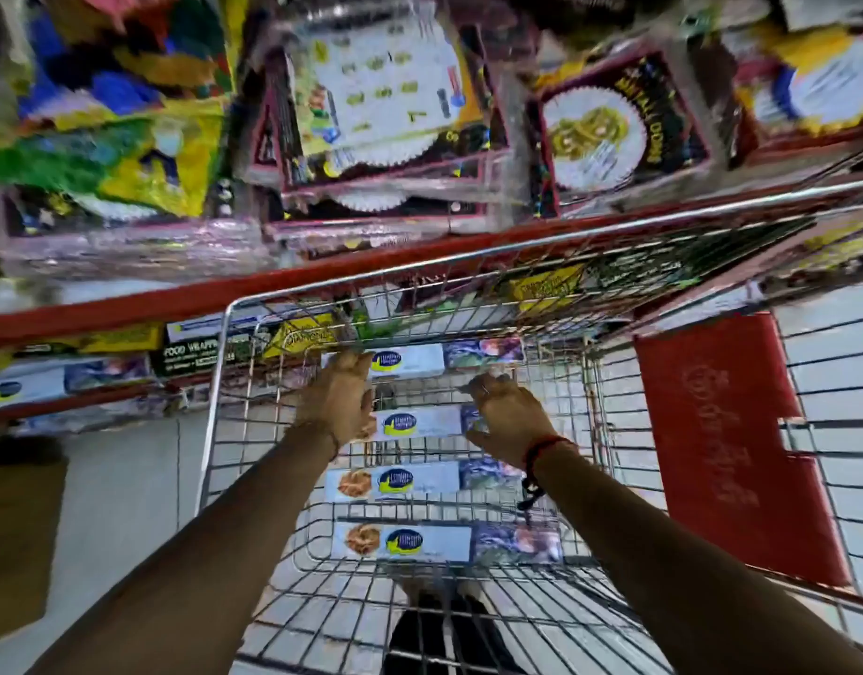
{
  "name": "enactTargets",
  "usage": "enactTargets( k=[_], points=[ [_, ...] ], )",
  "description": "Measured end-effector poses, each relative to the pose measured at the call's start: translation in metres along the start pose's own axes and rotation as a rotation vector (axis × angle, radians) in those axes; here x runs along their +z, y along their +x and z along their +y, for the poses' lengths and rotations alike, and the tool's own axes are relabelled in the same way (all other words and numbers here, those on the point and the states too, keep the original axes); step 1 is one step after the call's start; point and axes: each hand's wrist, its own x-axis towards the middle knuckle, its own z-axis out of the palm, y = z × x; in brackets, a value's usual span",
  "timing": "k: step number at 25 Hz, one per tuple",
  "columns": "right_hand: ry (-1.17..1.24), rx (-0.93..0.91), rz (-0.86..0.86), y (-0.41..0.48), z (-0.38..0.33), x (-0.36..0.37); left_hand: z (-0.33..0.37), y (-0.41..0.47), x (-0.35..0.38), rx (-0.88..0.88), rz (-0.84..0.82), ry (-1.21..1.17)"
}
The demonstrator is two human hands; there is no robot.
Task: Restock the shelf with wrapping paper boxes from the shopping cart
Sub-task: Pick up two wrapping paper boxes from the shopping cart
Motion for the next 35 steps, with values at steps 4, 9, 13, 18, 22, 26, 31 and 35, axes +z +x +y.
enactTargets(
  k=[4,9,13,18,22,26,31,35],
  points=[
    [-0.095,-0.005,-0.050,0.017,0.003,0.015,-0.007,0.020,0.018,0.036,-0.007,0.098],
    [-0.128,0.020,-0.002,0.017,0.015,0.018,-0.008,0.027,0.026,0.012,0.073,0.207],
    [-0.167,0.094,-0.006,0.019,0.020,0.020,-0.003,0.031,0.021,0.007,0.055,0.251],
    [-0.155,0.156,-0.015,0.000,0.019,-0.003,-0.001,0.017,0.006,0.016,-0.013,0.252],
    [-0.190,0.146,0.005,-0.038,0.015,-0.049,0.011,-0.013,-0.029,0.012,-0.035,0.283],
    [-0.221,0.220,0.049,-0.084,-0.001,-0.101,0.027,-0.053,-0.080,0.029,-0.006,0.276],
    [-0.254,0.255,0.054,-0.135,-0.030,-0.160,0.044,-0.107,-0.141,0.067,0.079,0.286],
    [-0.263,0.232,0.158,-0.176,-0.056,-0.204,0.055,-0.157,-0.194,0.063,0.150,0.307]
  ],
)
